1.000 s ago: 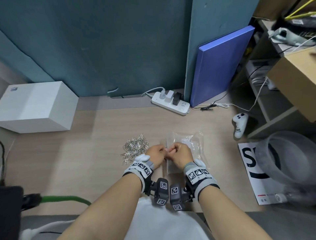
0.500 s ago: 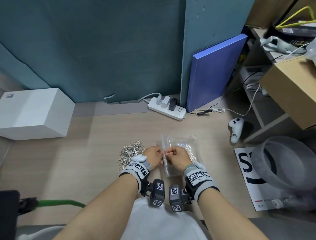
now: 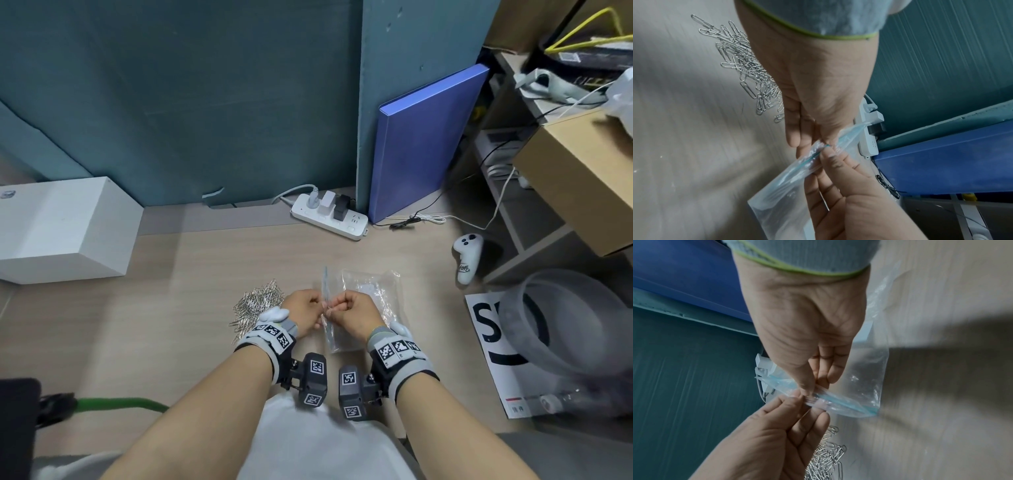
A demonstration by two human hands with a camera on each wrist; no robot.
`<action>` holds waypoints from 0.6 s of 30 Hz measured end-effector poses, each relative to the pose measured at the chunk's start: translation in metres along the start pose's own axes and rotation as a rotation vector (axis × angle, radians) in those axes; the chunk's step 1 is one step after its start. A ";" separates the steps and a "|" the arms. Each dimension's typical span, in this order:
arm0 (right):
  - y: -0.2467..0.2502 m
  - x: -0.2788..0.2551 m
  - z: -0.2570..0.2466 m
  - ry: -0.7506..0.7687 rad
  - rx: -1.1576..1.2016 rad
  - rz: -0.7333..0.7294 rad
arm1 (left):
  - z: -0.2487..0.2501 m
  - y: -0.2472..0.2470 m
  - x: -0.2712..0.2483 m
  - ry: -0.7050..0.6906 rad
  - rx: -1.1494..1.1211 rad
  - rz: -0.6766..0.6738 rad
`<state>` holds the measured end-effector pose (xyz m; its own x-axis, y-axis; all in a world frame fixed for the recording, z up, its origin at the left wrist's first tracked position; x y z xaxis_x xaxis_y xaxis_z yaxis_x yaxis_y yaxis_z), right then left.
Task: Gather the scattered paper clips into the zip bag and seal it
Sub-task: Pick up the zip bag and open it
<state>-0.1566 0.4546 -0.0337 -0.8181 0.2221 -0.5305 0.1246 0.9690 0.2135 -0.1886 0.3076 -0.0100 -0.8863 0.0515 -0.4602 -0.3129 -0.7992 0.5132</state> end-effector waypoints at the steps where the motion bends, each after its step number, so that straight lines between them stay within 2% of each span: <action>1: 0.000 0.000 0.000 -0.003 -0.005 0.002 | -0.001 0.001 0.001 0.012 0.001 0.004; 8: -0.004 0.002 0.007 0.008 -0.075 0.081 | 0.000 0.003 0.000 0.055 -0.022 0.026; 18: -0.002 -0.006 0.003 0.107 -0.222 0.062 | -0.009 -0.001 0.000 0.014 0.022 0.007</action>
<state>-0.1500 0.4515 -0.0335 -0.8690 0.2558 -0.4236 0.0595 0.9039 0.4237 -0.1855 0.3027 -0.0172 -0.8838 0.0374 -0.4664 -0.3143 -0.7860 0.5324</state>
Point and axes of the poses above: each hand's wrist, its own x-axis towards the middle knuckle, its own y-axis out of the back of the hand, z = x × y, the point moved 2 cm from there along x, towards the middle knuckle, and after that the axes turned 9 degrees about z, right-handed, at the moved point
